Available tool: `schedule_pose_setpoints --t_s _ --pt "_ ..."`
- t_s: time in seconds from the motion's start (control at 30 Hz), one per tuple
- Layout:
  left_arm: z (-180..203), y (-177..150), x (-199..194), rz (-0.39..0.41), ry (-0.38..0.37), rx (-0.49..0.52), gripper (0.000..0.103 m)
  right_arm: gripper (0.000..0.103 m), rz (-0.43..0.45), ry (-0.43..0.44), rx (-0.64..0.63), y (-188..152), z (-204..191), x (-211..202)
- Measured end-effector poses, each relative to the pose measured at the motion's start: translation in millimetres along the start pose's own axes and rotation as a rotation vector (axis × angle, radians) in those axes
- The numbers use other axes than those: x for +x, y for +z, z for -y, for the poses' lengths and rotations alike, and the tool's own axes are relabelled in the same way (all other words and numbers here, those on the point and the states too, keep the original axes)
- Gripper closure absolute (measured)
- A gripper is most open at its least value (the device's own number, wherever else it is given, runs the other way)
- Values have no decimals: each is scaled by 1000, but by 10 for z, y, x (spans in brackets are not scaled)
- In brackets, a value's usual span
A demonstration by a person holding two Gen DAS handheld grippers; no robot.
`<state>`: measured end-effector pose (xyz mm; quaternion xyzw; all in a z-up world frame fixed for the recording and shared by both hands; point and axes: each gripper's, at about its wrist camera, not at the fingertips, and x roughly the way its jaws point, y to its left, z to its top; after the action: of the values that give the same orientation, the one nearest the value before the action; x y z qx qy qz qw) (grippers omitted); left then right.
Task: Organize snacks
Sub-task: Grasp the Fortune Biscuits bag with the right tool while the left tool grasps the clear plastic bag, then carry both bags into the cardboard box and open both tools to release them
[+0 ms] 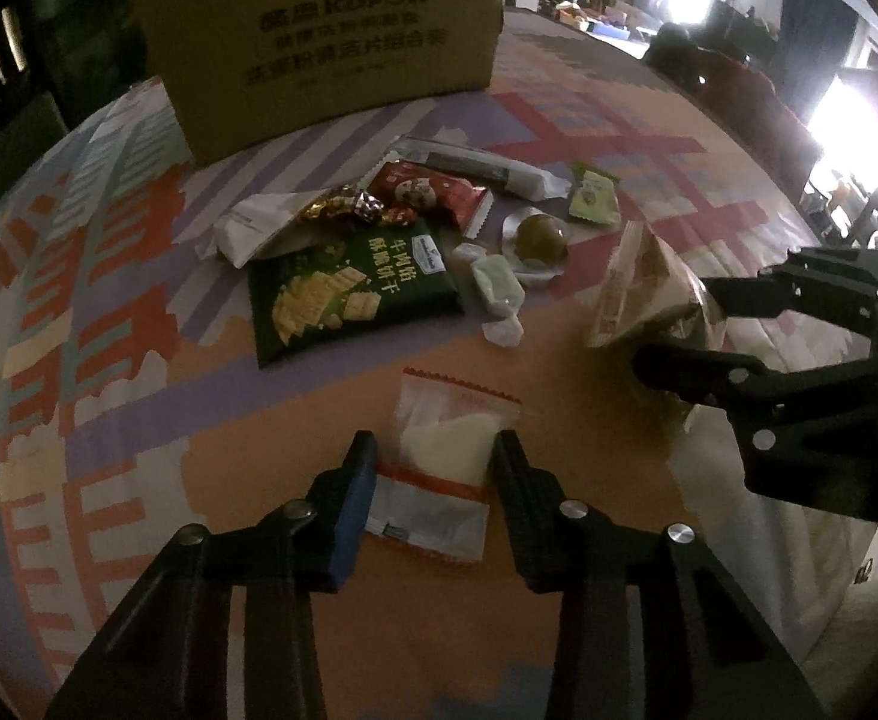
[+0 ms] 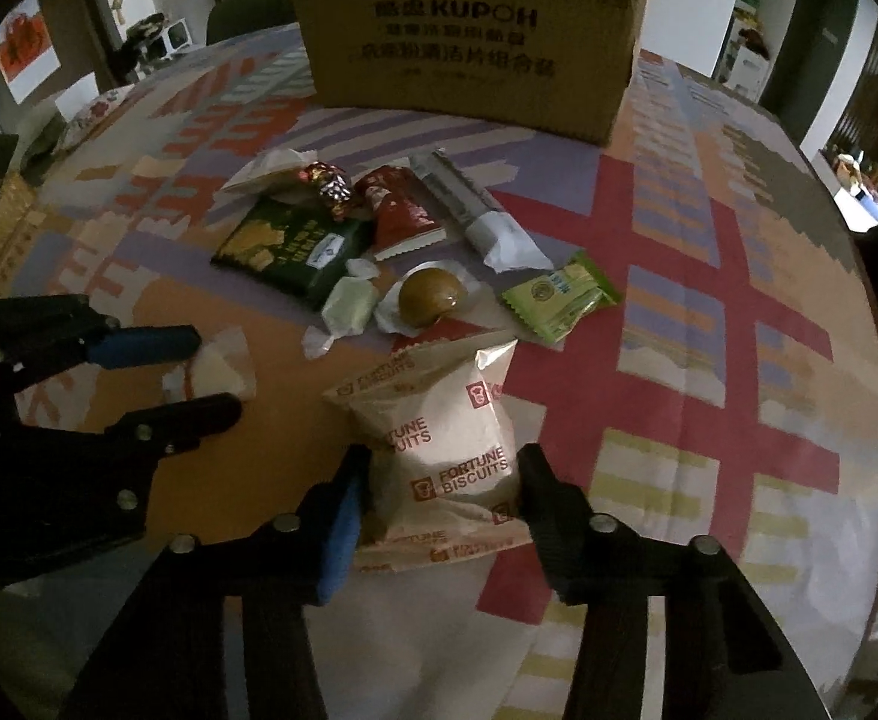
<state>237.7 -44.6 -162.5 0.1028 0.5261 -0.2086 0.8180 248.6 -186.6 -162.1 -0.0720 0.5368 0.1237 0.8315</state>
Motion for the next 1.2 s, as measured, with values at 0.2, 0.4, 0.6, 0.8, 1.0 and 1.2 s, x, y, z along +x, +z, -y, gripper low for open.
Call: schedule_pose_setpoints --t_s 0.2,0.4,0.6,0.8,1.0,1.2 --pt "8 -1 -126 26 -7 -40 66 59 12 15 26 -14 -15 -97" --pt "-15 31 -362 75 -7 -76 66 59 43 20 38 24 -60 -243" --pt "-32 95 -606 136 7 -93 66 59 92 23 53 92 -93 -436" --pt "-44 141 -875 205 26 -91 66 59 150 14 66 157 -124 -673" --pt "-46 254 -1157 279 60 -73 66 59 221 1 58 249 -165 -934" --pt "-16 398 -1445 374 76 -45 66 59 305 -18 55 389 -153 -1226"
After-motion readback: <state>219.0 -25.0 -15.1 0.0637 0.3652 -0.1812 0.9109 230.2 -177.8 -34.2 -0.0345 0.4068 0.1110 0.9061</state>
